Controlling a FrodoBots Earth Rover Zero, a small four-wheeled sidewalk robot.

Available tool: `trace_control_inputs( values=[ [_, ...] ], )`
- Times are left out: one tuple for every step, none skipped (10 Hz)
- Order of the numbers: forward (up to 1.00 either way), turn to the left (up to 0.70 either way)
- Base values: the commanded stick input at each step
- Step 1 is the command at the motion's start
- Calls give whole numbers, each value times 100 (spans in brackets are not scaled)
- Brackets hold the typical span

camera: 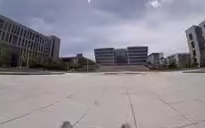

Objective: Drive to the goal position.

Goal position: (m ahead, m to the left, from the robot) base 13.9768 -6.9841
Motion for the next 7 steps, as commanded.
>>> trace_control_inputs(
  values=[
    [70,-17],
    [70,-23],
    [70,-24],
    [70,-35],
    [70,-35],
    [70,-35],
    [70,-35]
  ],
)
